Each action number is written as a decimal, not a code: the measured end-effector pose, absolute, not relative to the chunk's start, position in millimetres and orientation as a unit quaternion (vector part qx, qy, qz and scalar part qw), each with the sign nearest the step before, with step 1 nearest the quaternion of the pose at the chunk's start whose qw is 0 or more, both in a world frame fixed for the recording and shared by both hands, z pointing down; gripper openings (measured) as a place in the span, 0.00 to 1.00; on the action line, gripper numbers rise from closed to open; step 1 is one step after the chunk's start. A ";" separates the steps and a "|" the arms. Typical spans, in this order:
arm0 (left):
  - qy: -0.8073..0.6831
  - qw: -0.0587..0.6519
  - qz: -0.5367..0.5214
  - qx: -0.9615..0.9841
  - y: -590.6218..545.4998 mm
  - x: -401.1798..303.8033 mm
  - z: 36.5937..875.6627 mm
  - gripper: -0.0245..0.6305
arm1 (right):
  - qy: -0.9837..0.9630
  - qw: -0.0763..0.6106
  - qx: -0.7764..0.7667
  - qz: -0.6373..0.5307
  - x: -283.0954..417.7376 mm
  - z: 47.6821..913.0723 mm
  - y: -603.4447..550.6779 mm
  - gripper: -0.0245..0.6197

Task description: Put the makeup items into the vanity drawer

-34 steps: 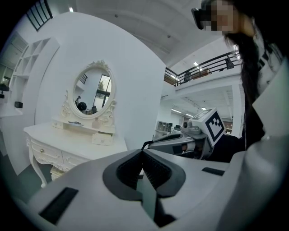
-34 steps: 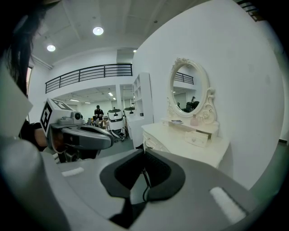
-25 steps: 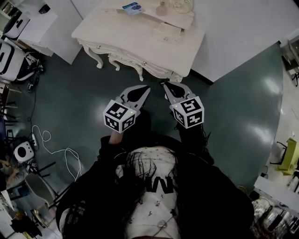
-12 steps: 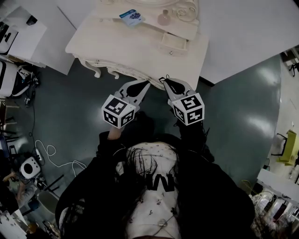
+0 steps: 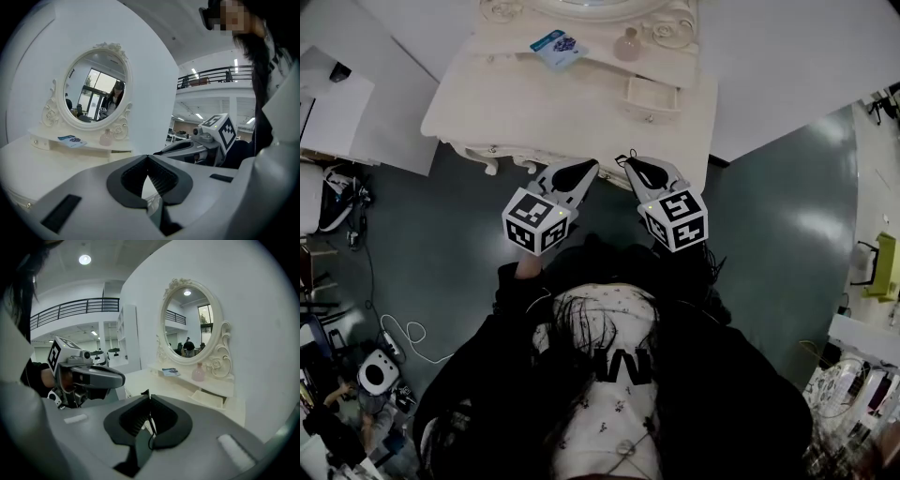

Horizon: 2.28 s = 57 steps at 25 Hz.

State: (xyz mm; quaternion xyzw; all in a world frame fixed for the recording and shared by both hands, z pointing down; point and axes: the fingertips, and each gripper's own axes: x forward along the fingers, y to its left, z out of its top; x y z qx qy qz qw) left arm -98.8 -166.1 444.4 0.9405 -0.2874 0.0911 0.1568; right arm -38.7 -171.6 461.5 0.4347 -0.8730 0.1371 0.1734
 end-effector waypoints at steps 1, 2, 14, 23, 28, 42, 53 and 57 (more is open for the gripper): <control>-0.284 0.160 0.091 0.941 -167.7 -99.4 446.8 0.04 | -0.871 0.176 0.436 0.139 -39.3 463.6 -172.7 0.07; -0.281 0.162 0.091 0.942 -169.2 -99.7 448.9 0.04 | -0.869 0.178 0.438 0.142 -39.1 465.7 -174.3 0.07; -0.272 0.191 0.088 0.939 -192.4 -96.2 468.7 0.04 | -0.860 0.202 0.445 0.147 -29.4 477.7 -199.9 0.07; -0.297 0.202 0.096 0.929 -229.0 -88.4 473.9 0.04 | -0.860 0.203 0.444 0.153 -2.9 481.4 -243.9 0.07; -0.298 0.206 0.098 0.927 -256.5 -66.3 476.7 0.04 | -0.859 0.207 0.442 0.156 20.5 485.8 -275.5 0.07; -0.314 0.228 0.137 0.911 -291.6 -42.1 493.6 0.04 | -0.862 0.248 0.414 0.155 58.2 520.7 -356.3 0.07; -0.325 0.238 0.155 0.902 -302.9 -40.0 503.4 0.04 | -0.864 0.318 0.364 0.138 60.1 570.5 -398.4 0.07; -0.326 0.241 0.159 0.900 -304.4 -38.7 506.8 0.04 | -0.862 0.342 0.345 0.145 57.2 591.4 -406.6 0.07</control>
